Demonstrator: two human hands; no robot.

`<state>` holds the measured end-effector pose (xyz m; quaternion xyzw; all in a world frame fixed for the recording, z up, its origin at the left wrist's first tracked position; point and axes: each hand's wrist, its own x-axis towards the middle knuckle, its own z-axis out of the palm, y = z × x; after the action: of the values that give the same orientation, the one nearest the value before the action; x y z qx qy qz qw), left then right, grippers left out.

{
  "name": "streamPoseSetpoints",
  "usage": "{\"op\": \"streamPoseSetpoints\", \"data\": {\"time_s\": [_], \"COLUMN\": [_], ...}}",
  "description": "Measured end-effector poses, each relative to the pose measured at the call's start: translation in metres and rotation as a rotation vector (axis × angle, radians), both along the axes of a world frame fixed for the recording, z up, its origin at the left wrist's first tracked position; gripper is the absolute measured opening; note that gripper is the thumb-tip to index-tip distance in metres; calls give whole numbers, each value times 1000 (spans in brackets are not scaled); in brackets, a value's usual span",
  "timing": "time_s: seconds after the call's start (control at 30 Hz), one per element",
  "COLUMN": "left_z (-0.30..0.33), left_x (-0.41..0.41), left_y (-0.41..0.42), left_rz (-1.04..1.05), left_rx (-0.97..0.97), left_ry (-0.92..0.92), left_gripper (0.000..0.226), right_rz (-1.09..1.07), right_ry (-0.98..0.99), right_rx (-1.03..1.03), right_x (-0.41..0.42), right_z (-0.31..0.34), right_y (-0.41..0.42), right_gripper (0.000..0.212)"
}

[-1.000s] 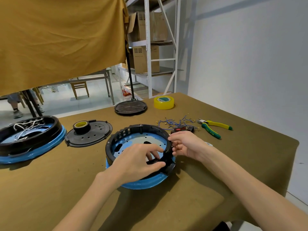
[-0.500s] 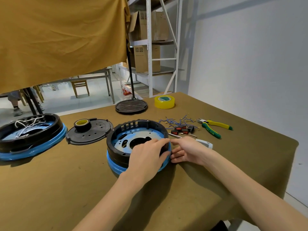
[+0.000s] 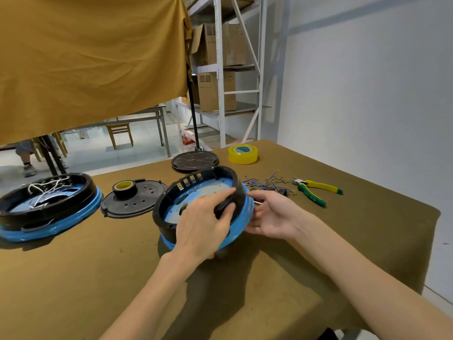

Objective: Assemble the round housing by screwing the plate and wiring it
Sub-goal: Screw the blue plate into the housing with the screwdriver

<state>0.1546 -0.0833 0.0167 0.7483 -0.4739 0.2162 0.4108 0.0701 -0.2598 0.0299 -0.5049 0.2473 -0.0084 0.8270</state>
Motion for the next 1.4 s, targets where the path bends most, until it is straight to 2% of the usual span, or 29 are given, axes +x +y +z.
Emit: {"op": "streamPoseSetpoints", "data": {"time_s": [0.07,0.17,0.23,0.3,0.4,0.5,0.6,0.77,0.87,0.97,1.07,1.13,1.23,1.33,1.4], "left_z": [14,35,44,44,35,24,13,-7,-16,-19,-20,-21,-24,-29,-31], "left_x": [2,4,7,9,9,13,20,30,34,36,33,29,25,25,28], "left_y": [6,18,27,35,43,56,71,93,98,94,85,80,75,74,76], "left_rz": [-80,-168,-209,-230,-280,-354,-328,-258,-160,-119,-48,-14,46,70,38], "left_rx": [-145,-365,-560,-711,-803,-881,-783,-558,-577,-689,-734,-745,-749,-736,-721], "left_ry": [172,397,612,906,1385,1668,1685,1645,1671,1698,1684,1665,1638,1619,1627], "left_gripper": [36,31,28,27,32,36,40,60,56,57,53,48,45,44,46], "right_rz": [24,70,132,160,138,234,284,384,379,190,-168,-378,-514,-345,-201], "right_ry": [-200,-466,-579,-614,-559,-490,-450,-422,-407,-444,-482,-379,-51,334,470], "right_rx": [30,-133,-261,-497,-936,-1105,-1180,-1304,-1306,-1356,-1366,-1372,-1398,-1587,-1671], "right_x": [3,12,18,25,37,45,48,46,45,42,30,21,4,-10,-12], "right_z": [10,34,47,53,51,39,20,-5,-5,-2,-4,-9,-24,-45,-53], "right_y": [7,22,33,45,67,83,93,106,104,91,68,50,16,-5,-8], "right_gripper": [39,34,34,37,46,44,46,51,52,32,6,4,8,16,29]}}
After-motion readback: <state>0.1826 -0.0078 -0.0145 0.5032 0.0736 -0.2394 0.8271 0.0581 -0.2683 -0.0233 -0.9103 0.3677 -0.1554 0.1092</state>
